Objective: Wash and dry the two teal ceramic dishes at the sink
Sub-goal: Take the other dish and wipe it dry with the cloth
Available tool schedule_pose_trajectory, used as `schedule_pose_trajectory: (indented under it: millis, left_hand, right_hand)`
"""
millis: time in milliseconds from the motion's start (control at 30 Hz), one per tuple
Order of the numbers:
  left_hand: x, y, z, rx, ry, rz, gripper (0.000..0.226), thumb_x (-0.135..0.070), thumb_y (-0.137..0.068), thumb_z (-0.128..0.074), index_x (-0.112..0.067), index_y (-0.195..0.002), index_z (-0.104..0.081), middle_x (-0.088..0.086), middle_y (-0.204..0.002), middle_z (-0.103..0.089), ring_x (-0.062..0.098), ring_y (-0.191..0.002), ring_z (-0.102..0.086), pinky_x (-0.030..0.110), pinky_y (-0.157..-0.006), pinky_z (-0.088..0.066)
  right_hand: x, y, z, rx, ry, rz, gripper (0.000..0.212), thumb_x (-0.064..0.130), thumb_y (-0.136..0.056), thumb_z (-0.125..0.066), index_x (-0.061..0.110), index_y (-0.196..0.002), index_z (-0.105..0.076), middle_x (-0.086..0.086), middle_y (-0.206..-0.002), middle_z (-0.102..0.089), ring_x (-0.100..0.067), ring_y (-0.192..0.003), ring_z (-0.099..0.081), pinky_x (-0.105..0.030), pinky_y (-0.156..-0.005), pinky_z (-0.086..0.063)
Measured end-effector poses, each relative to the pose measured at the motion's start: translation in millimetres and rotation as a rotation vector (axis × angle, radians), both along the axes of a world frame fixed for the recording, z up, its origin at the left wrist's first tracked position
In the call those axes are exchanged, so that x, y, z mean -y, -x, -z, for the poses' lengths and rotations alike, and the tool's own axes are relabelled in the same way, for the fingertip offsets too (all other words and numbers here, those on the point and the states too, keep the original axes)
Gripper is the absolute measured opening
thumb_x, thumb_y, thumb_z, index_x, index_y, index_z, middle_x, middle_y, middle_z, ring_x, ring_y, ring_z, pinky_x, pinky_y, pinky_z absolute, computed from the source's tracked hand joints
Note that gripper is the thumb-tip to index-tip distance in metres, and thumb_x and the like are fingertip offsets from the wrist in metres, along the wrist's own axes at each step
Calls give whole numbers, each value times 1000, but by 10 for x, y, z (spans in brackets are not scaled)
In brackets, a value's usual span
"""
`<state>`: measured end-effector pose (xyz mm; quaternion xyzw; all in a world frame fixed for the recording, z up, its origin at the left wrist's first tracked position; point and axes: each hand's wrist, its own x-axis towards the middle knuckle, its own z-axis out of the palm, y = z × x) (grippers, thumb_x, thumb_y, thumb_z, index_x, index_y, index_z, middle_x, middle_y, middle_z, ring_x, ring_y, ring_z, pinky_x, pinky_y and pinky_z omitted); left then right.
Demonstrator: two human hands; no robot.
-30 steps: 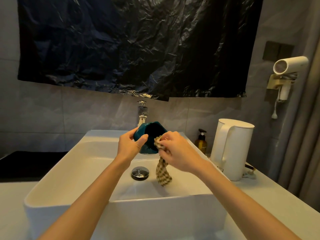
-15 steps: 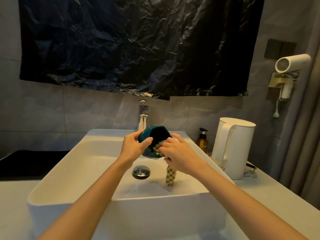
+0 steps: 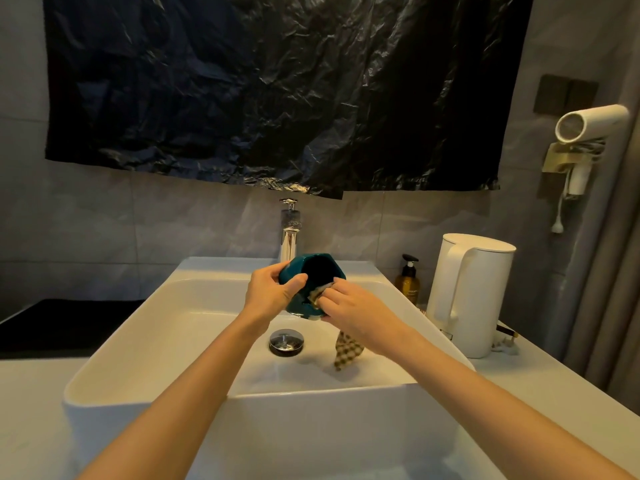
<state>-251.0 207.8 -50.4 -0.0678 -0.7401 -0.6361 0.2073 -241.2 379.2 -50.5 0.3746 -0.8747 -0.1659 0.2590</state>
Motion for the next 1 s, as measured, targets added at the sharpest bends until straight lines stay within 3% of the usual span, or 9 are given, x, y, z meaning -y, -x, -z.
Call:
schedule_pose_trajectory:
  millis: [100, 167, 333, 400, 567, 733, 833, 933, 1000]
  left_hand:
    - [-16, -2, -13, -1, -31, 1, 29, -17, -88, -63, -14, -117, -62, -3, -93, -64, 17, -89, -61, 26, -71, -54]
    - [0, -7, -19, -6, -44, 17, 26, -15, -88, -63, -15, -114, -63, -6, -88, -64, 13, -84, -61, 22, -65, -53]
    - [38, 10, -10, 32, 8, 56, 30, -18, -87, -64, -14, -117, -62, 6, -105, -66, 25, -96, -63, 37, -78, -58]
    - [3, 12, -15, 53, 17, 73, 32, -20, -88, -63, -14, -119, -61, 7, -110, -65, 24, -98, -62, 33, -77, -57]
    - [-37, -16, -49, 44, -10, 101, 34, -26, -88, -63, -22, -121, -55, -2, -107, -59, 14, -96, -57, 17, -68, -50]
    - [-41, 14, -37, 70, -109, 73, 29, -25, -86, -63, -17, -113, -59, 7, -106, -64, 20, -98, -61, 31, -81, -55]
    - [-1, 30, -37, 96, -95, 33, 20, -23, -87, -61, -17, -107, -61, 6, -100, -65, 20, -93, -61, 33, -81, -55]
    - [-13, 27, -24, 94, -72, 17, 16, -23, -89, -60, -18, -104, -59, 2, -94, -64, 15, -86, -59, 21, -70, -52]
    - [-41, 39, -16, 91, -75, 0, 20, -24, -89, -60, -16, -107, -60, 3, -97, -63, 16, -89, -59, 19, -68, -51]
  right_hand:
    - [306, -111, 14, 240, 423, 38, 23, 28, -98, -47, 11, -112, -54, -6, -114, -60, -17, -98, -55, -33, -88, -49]
    - [411, -115, 38, 299, 552, 3, 19, 27, -98, -47, 10, -104, -53, -6, -105, -61, -16, -89, -55, -35, -81, -50]
    - [-22, 36, -10, -25, 68, -99, 27, 23, -85, -68, 12, -108, -63, -4, -111, -66, -20, -102, -60, -28, -98, -43]
    - [-130, 62, -34, -96, -12, -93, 30, 22, -76, -77, 13, -104, -67, -4, -107, -69, -20, -100, -64, -29, -98, -44]
    - [73, 10, -10, -40, 104, -115, 27, 21, -87, -65, 6, -109, -62, -10, -107, -66, -24, -94, -61, -32, -81, -52]
    - [346, -57, 19, 63, 472, -38, 27, 23, -94, -56, 7, -115, -56, -9, -115, -63, -22, -100, -57, -32, -86, -51]
    - [234, -72, 8, 100, 319, -73, 25, 22, -93, -57, 6, -112, -59, -10, -111, -64, -23, -98, -59, -30, -85, -51]
    - [15, 41, -56, -79, 44, -52, 25, 24, -89, -63, 10, -109, -64, -7, -111, -66, -23, -103, -61, -30, -97, -44]
    - [71, 18, -48, -35, 48, 54, 29, 25, -92, -59, 10, -116, -60, -7, -118, -63, -23, -110, -57, -30, -100, -42]
